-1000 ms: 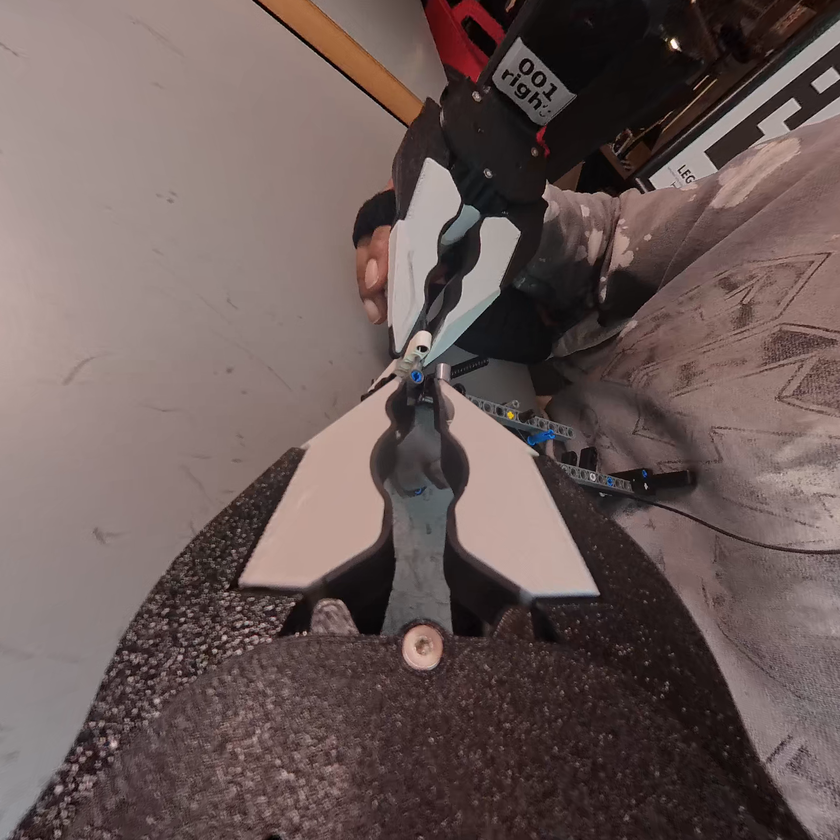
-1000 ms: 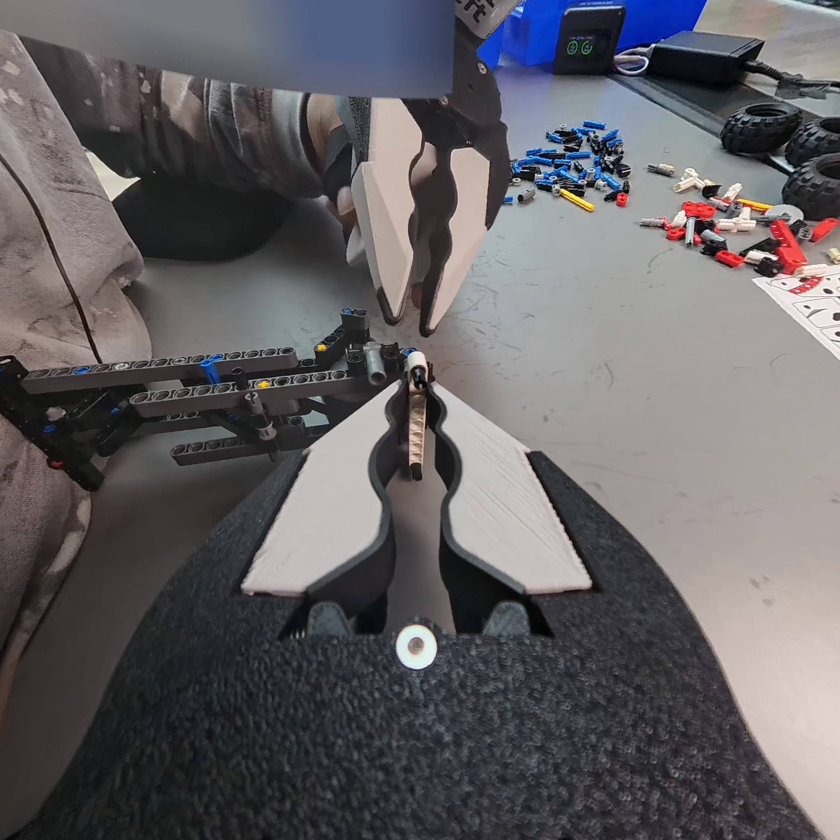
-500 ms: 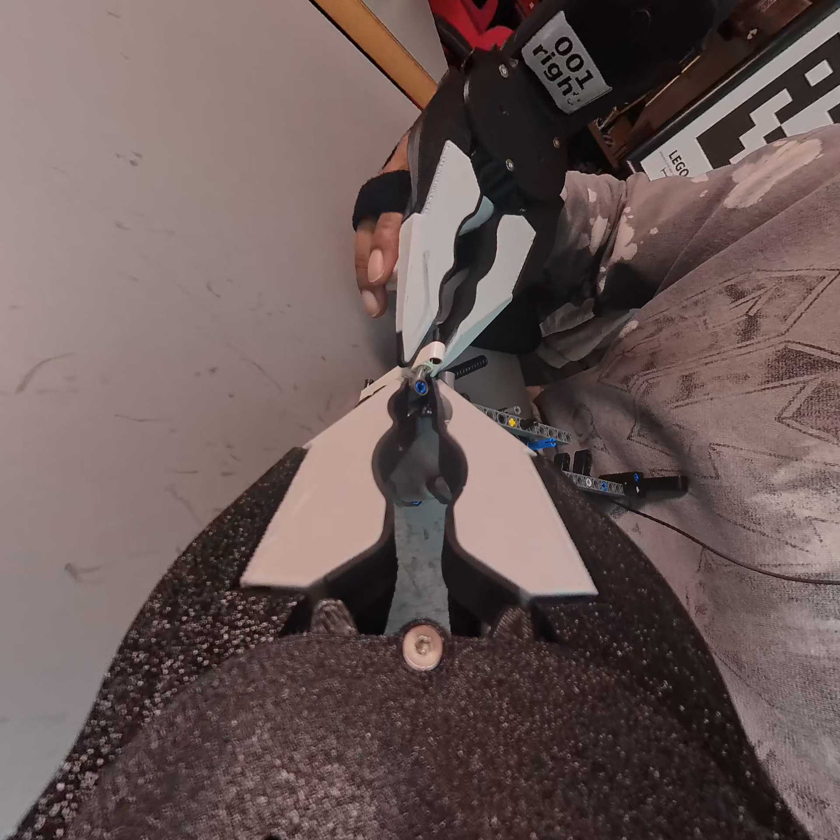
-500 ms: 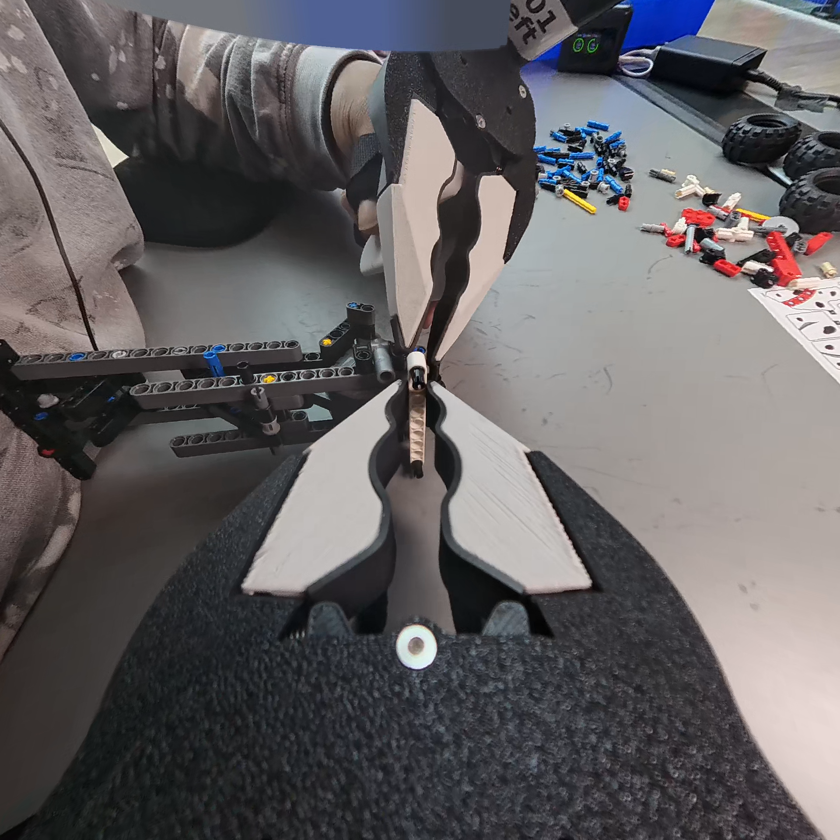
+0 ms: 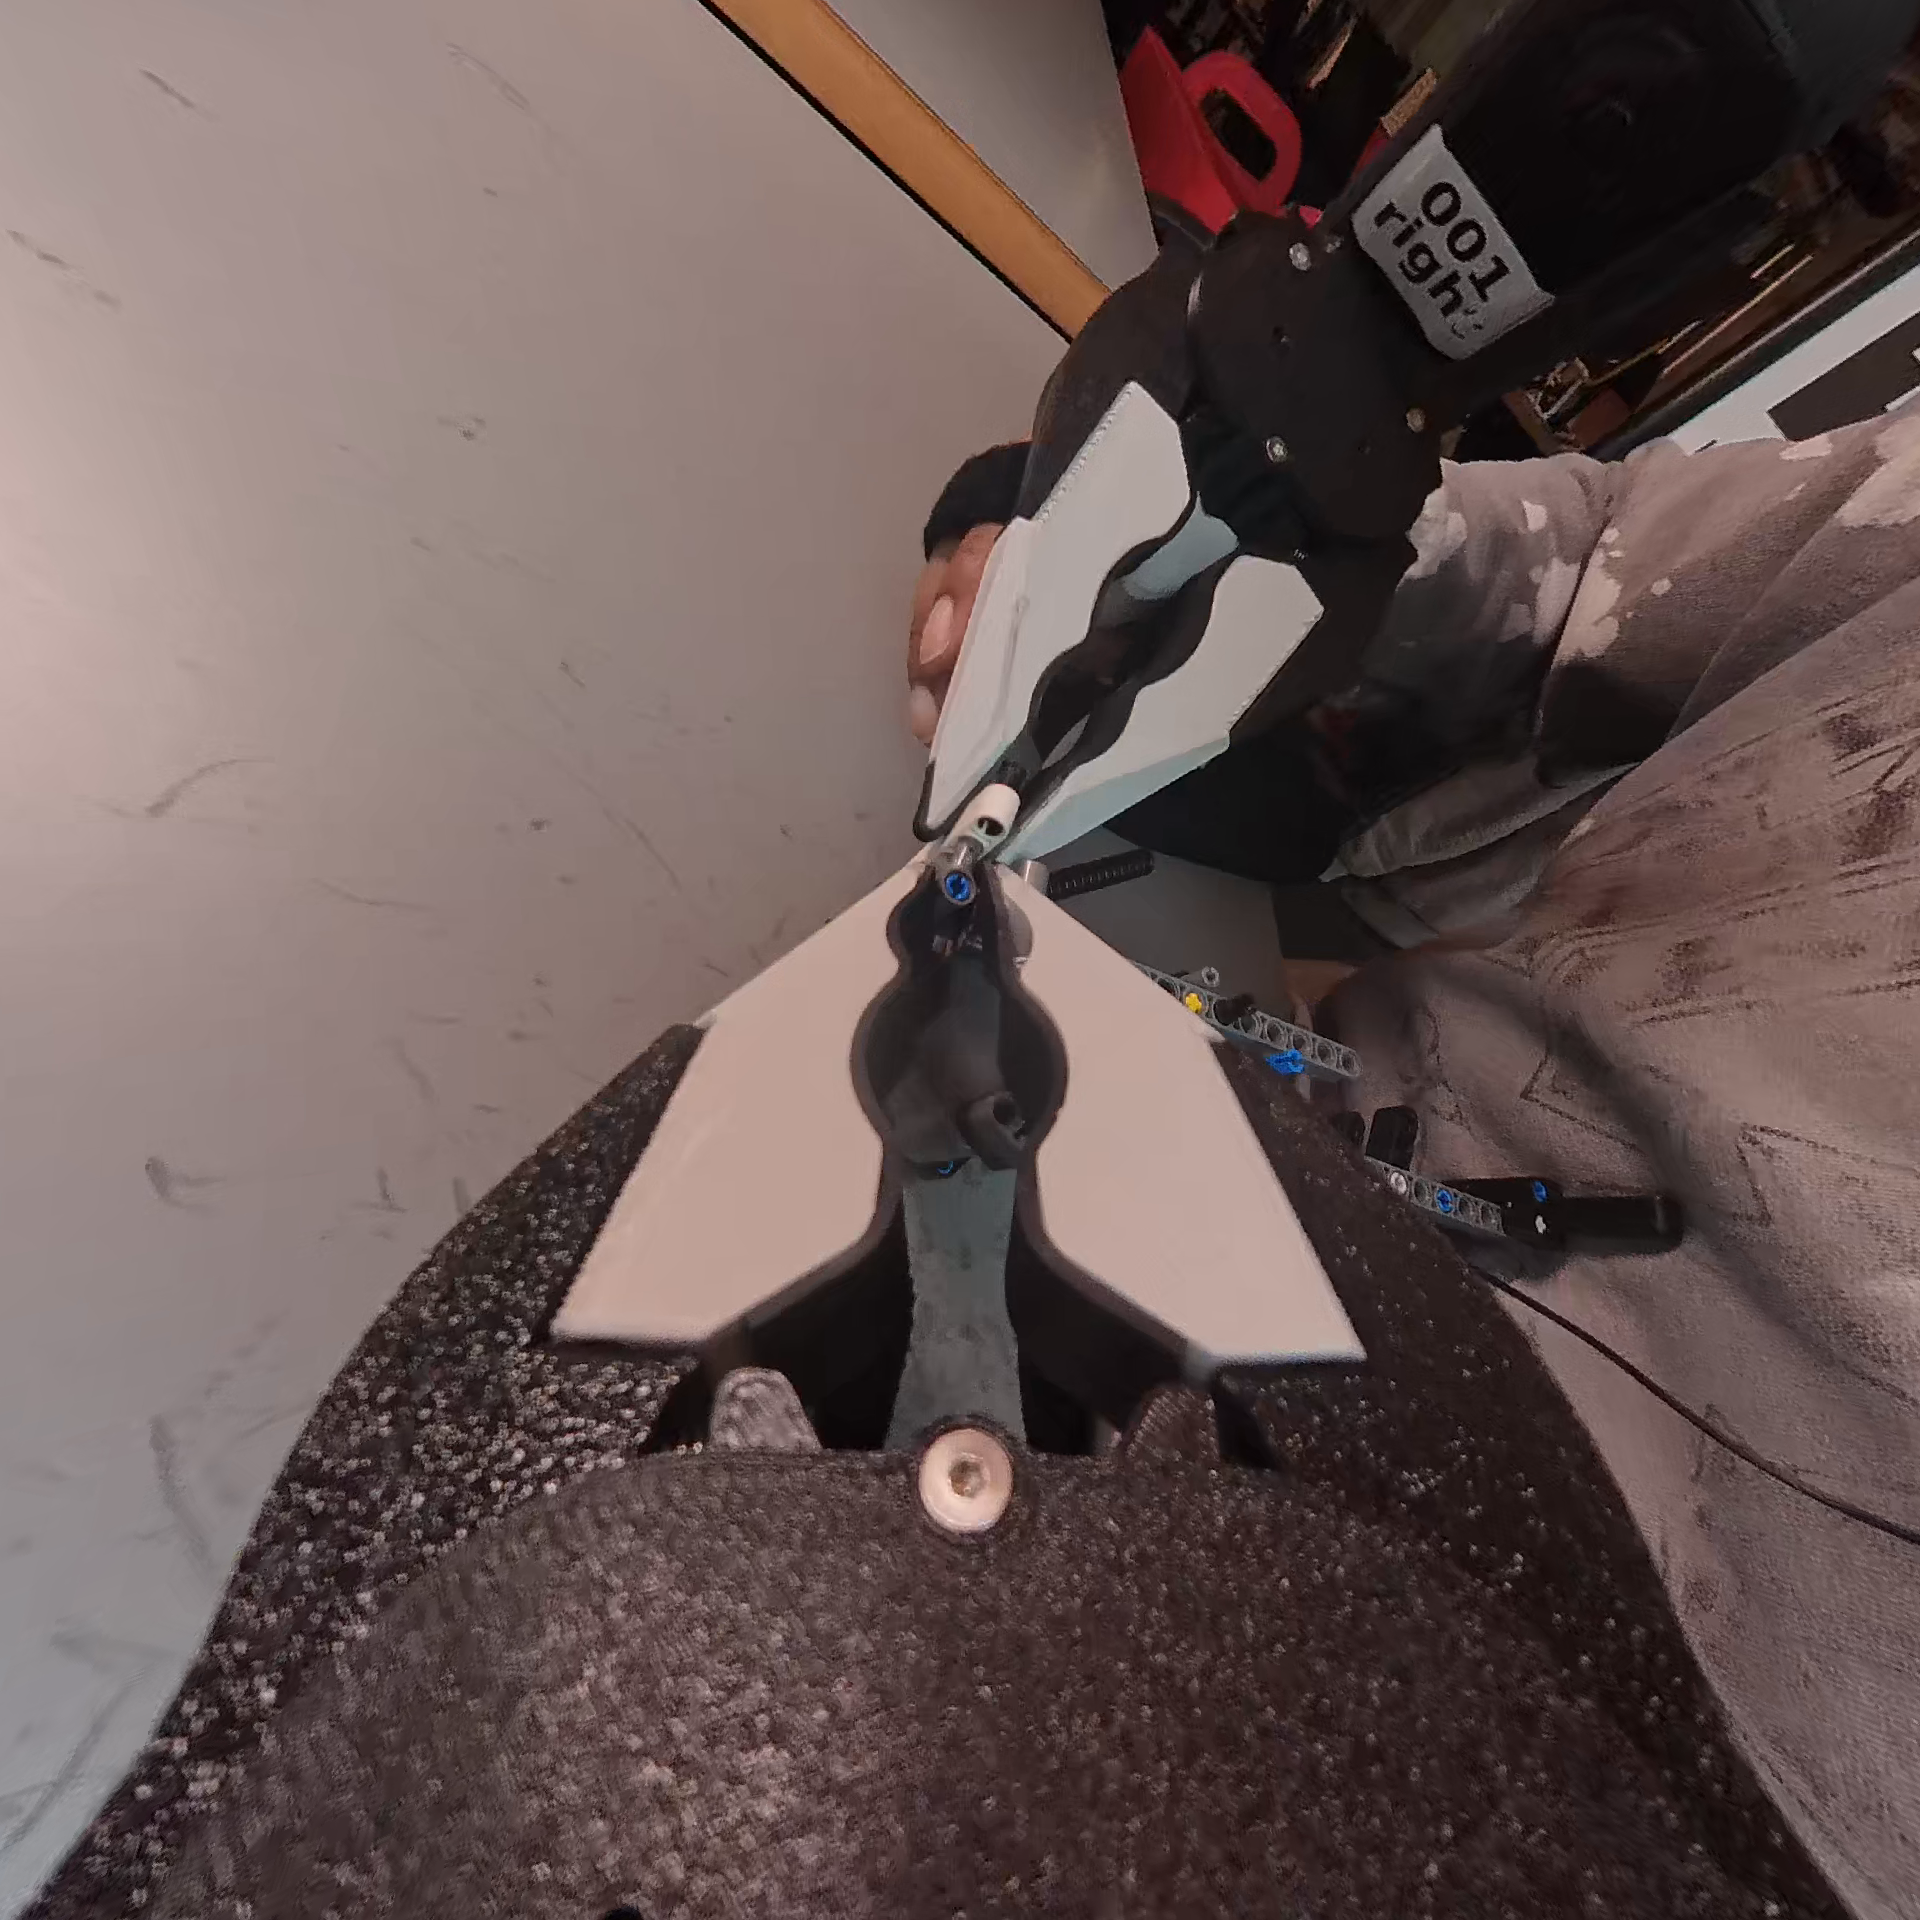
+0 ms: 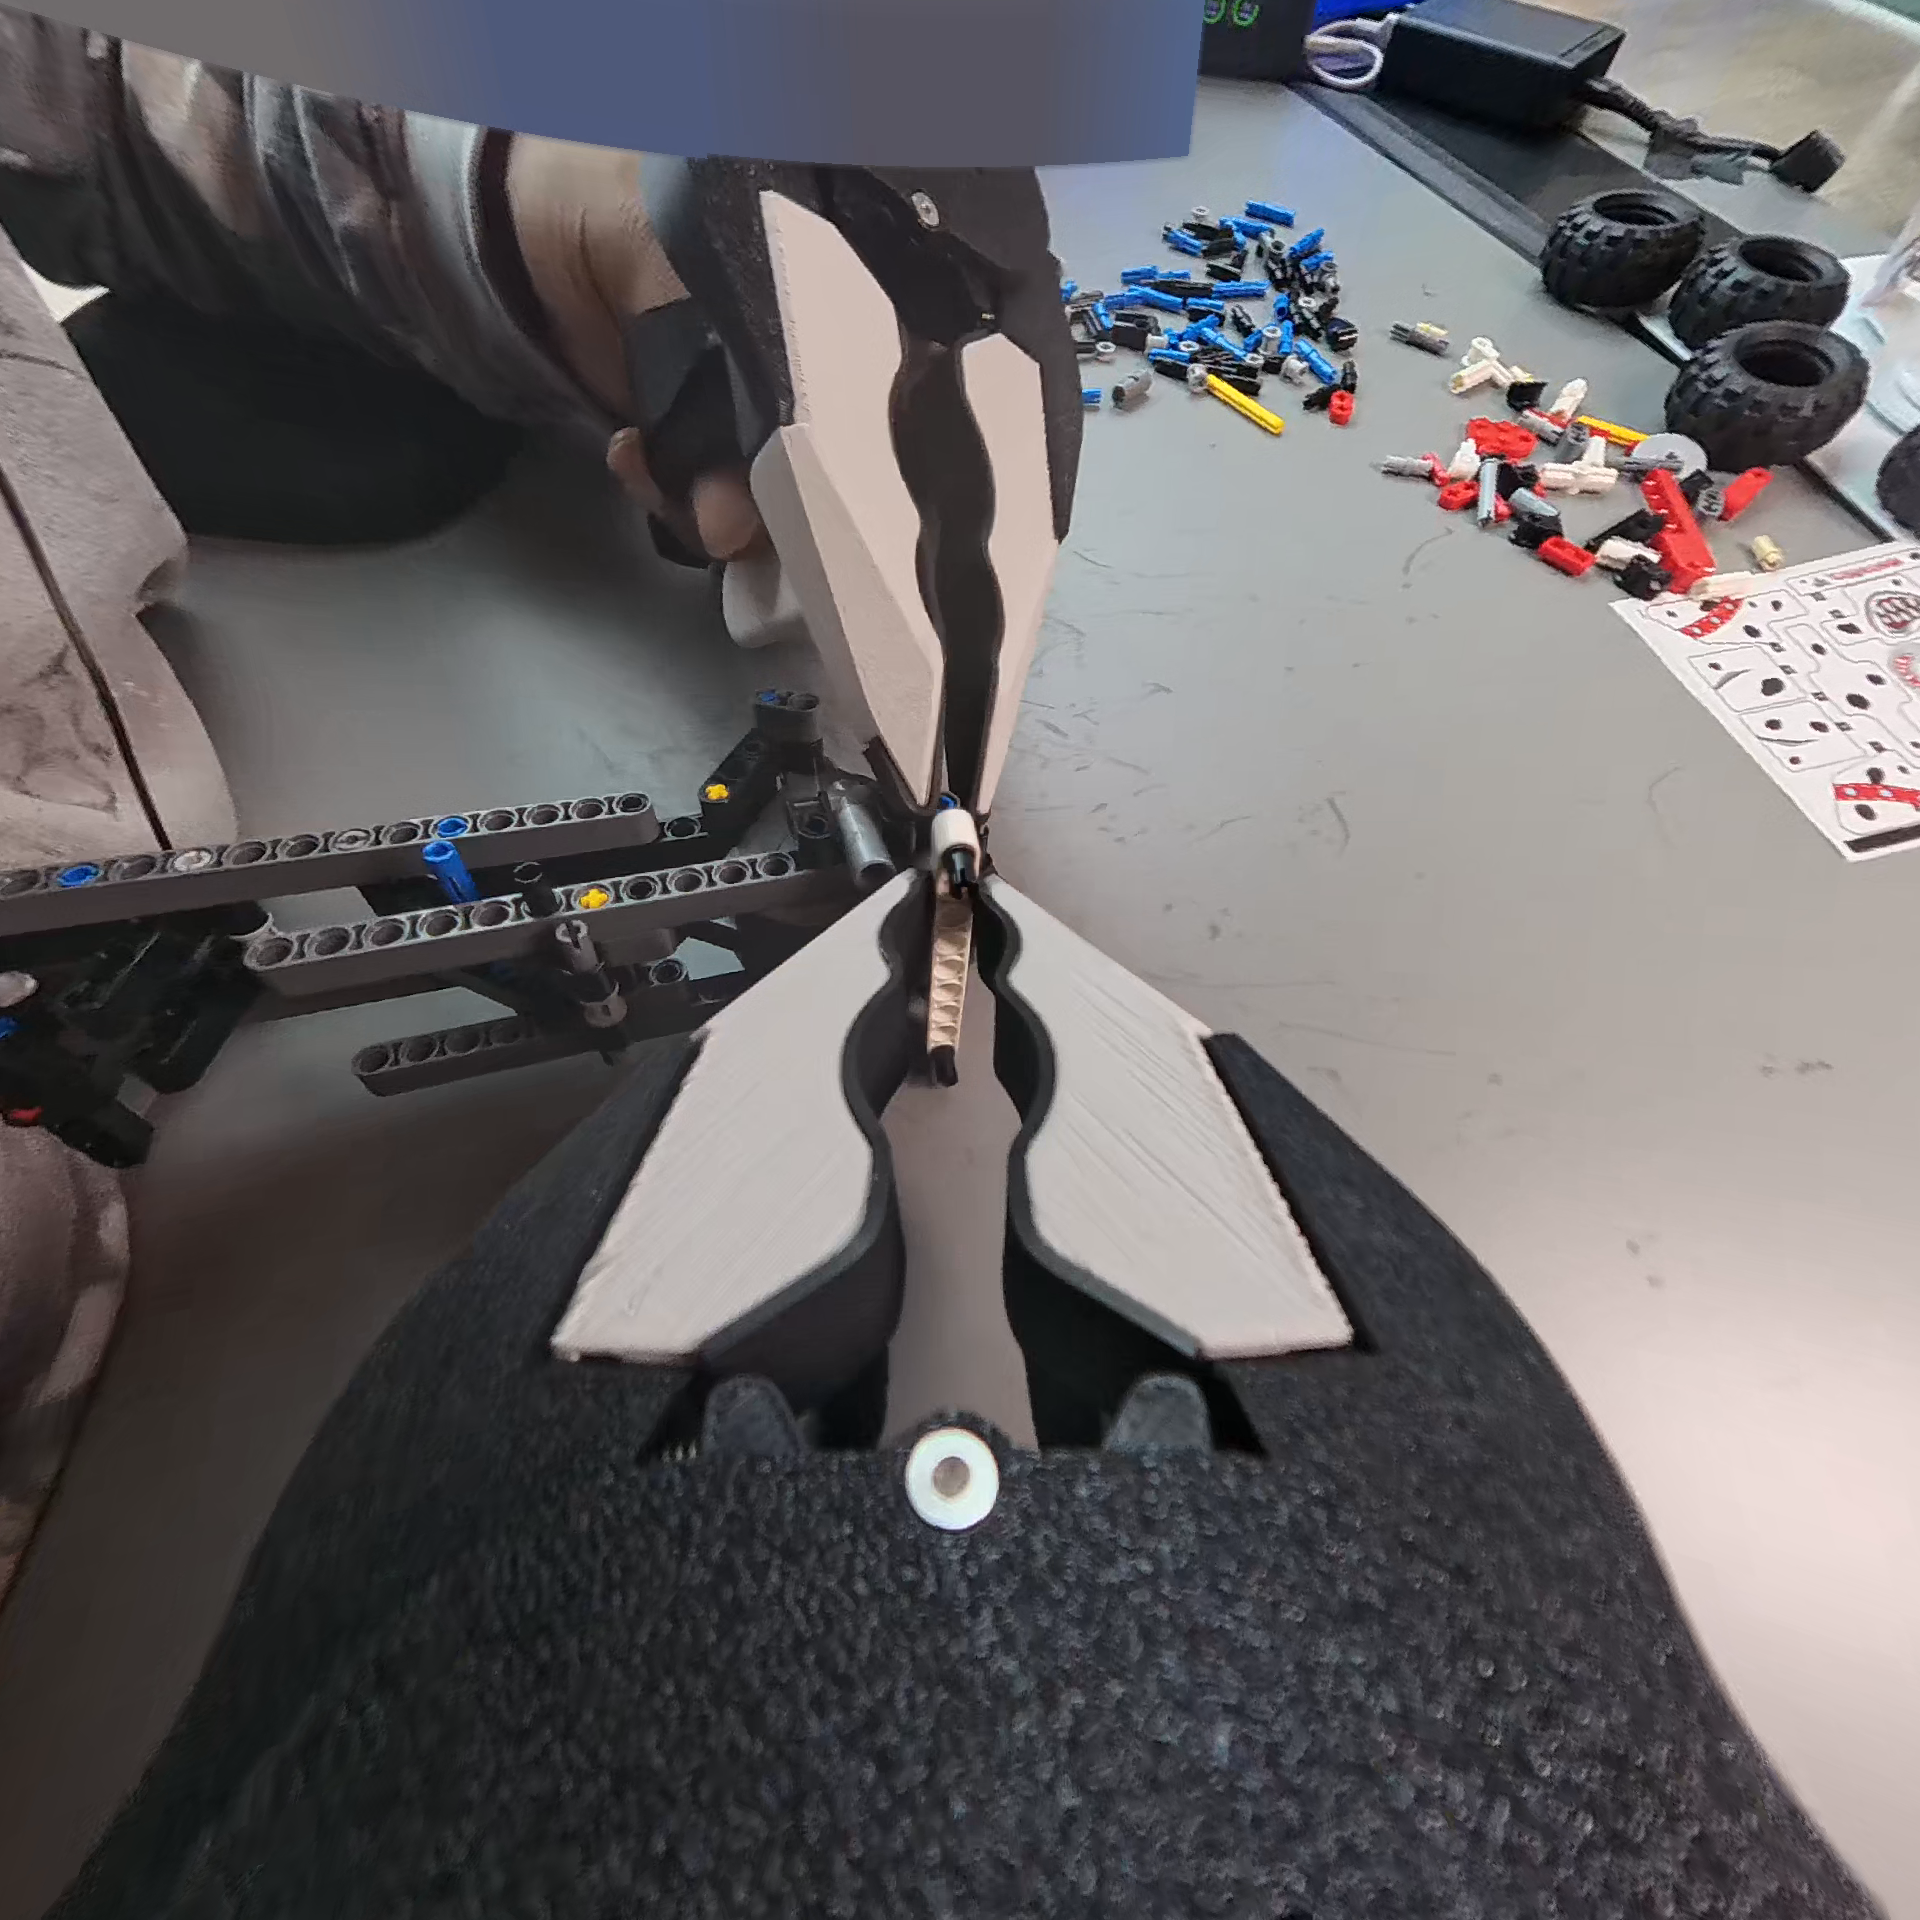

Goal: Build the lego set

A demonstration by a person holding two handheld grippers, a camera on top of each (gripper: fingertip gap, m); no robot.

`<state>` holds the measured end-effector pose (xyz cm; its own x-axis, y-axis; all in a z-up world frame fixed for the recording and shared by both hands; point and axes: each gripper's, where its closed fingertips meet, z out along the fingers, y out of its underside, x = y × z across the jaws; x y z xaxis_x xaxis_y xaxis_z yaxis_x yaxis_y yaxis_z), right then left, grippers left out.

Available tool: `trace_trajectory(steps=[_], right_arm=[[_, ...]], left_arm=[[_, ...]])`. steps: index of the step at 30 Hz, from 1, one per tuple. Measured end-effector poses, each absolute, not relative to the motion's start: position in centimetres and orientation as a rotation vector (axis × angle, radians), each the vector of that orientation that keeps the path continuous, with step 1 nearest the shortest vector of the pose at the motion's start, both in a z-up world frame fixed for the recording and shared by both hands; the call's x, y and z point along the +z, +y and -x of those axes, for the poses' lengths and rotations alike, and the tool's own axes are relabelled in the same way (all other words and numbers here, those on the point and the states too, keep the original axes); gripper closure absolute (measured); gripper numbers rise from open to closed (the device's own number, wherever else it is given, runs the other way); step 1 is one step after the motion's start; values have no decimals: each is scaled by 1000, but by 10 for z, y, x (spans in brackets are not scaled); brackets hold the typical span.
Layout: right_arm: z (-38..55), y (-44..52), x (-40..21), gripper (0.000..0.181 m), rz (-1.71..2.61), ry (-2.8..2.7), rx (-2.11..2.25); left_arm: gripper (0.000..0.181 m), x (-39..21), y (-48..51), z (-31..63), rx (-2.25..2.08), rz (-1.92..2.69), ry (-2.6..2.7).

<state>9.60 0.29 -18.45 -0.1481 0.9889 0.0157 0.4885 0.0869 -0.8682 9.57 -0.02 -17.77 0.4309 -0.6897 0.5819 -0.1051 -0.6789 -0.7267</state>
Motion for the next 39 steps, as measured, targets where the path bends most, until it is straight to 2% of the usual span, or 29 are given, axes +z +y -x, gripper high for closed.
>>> trace_trajectory(steps=[19, 26, 34, 39], right_arm=[[-95, -1, -185, 174, 1454, -1801, 989], [-89, 0, -185, 174, 1415, -1802, 1011], [-87, 1, -185, 174, 1394, -1844, 1003], [-84, 1, -185, 174, 1381, -1862, 1008]], left_arm=[[175, -178, 0, -96, -1212, 2055, 661], [177, -175, -7, -82, -1151, 1966, 925], [175, -178, -5, -81, -1238, 1982, 949], [180, -177, -2, -78, -1287, 1997, 912]])
